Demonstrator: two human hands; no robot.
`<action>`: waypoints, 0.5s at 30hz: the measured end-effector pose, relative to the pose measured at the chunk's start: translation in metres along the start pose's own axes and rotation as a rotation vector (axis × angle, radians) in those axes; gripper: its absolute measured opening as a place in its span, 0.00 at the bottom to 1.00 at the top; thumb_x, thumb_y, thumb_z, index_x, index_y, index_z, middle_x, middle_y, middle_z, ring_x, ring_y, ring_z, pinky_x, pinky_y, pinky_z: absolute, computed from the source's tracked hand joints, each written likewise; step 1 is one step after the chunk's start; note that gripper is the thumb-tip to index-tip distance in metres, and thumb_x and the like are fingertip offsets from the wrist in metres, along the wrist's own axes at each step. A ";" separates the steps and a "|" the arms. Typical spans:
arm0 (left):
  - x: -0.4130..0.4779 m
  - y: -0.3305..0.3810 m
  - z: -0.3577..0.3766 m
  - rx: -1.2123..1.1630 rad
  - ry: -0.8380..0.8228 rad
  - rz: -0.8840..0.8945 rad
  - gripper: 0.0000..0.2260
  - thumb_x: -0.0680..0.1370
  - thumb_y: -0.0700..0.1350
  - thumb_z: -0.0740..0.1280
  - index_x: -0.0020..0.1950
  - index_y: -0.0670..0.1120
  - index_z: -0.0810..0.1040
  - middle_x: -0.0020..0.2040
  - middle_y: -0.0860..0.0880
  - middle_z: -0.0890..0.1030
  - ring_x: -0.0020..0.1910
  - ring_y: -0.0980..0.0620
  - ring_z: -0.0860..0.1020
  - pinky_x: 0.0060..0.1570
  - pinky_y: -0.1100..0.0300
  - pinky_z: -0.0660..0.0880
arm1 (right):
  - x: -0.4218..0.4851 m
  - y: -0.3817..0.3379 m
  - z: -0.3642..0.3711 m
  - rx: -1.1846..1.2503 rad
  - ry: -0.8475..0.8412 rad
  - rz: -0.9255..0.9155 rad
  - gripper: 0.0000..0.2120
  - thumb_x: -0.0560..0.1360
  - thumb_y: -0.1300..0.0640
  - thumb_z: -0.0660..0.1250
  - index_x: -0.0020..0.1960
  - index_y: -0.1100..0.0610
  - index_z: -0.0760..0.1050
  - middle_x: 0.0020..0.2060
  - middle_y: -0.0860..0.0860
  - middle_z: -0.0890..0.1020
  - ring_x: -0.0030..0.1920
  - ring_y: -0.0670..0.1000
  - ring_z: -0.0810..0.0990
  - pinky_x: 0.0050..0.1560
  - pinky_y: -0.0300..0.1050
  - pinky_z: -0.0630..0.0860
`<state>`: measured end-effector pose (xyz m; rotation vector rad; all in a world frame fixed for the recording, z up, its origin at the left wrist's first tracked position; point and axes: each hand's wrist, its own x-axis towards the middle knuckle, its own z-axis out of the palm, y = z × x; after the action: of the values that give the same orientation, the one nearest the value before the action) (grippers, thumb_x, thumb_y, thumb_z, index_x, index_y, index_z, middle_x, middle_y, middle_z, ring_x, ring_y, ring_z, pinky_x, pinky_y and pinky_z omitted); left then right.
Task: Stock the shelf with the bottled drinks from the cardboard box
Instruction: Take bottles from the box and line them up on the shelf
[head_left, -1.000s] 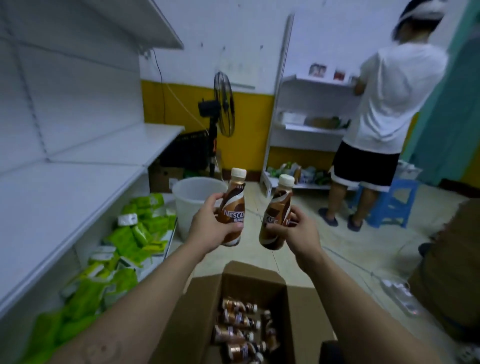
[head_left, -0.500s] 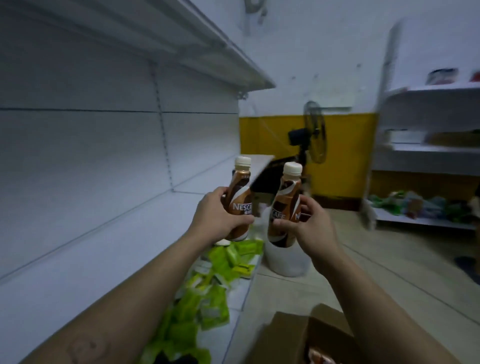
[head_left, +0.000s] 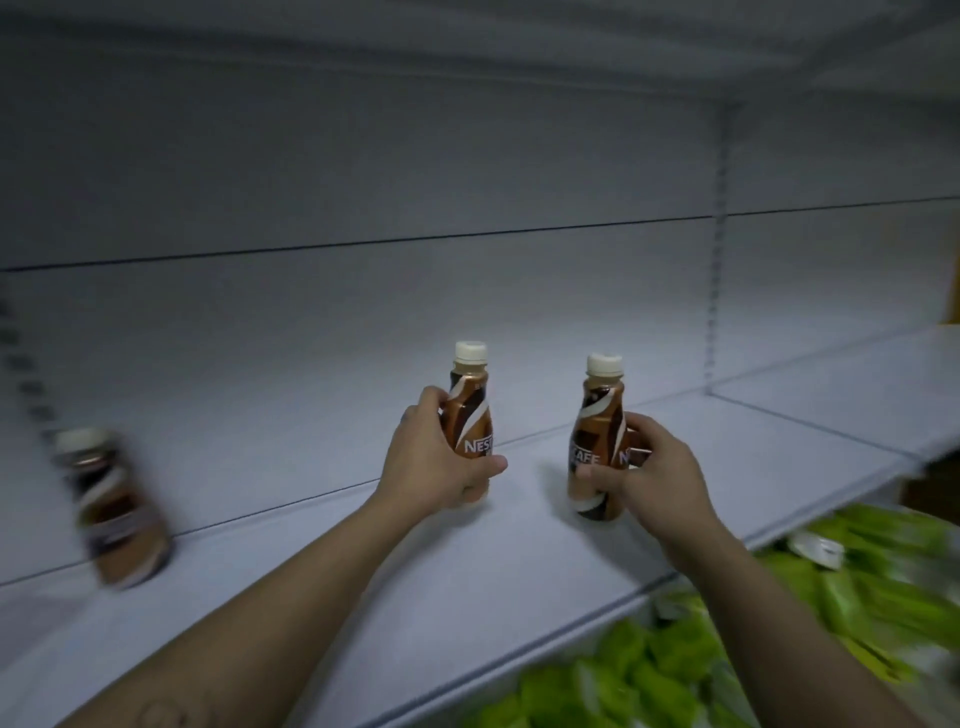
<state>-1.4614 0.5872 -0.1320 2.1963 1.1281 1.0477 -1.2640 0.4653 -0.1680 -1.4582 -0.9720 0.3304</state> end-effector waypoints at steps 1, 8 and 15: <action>-0.003 -0.013 -0.016 0.016 0.026 -0.029 0.33 0.60 0.59 0.79 0.56 0.54 0.66 0.53 0.54 0.77 0.47 0.53 0.78 0.44 0.57 0.76 | 0.002 -0.002 0.021 0.014 -0.053 0.007 0.26 0.61 0.60 0.80 0.54 0.44 0.77 0.44 0.40 0.83 0.44 0.40 0.80 0.39 0.38 0.73; -0.031 -0.094 -0.112 0.190 0.177 -0.161 0.31 0.60 0.61 0.78 0.55 0.57 0.65 0.49 0.56 0.78 0.45 0.53 0.78 0.46 0.52 0.78 | -0.001 -0.034 0.162 0.020 -0.333 0.012 0.25 0.60 0.62 0.81 0.52 0.46 0.77 0.45 0.45 0.83 0.47 0.50 0.82 0.48 0.49 0.78; -0.024 -0.144 -0.137 0.158 0.324 -0.260 0.36 0.60 0.59 0.79 0.60 0.54 0.64 0.56 0.51 0.77 0.56 0.48 0.76 0.52 0.47 0.77 | -0.008 -0.055 0.265 0.009 -0.470 0.065 0.28 0.59 0.66 0.79 0.56 0.52 0.75 0.49 0.50 0.83 0.50 0.54 0.81 0.57 0.59 0.77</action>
<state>-1.6484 0.6548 -0.1560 1.9659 1.6404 1.2624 -1.4784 0.6310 -0.1646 -1.4343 -1.2945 0.7475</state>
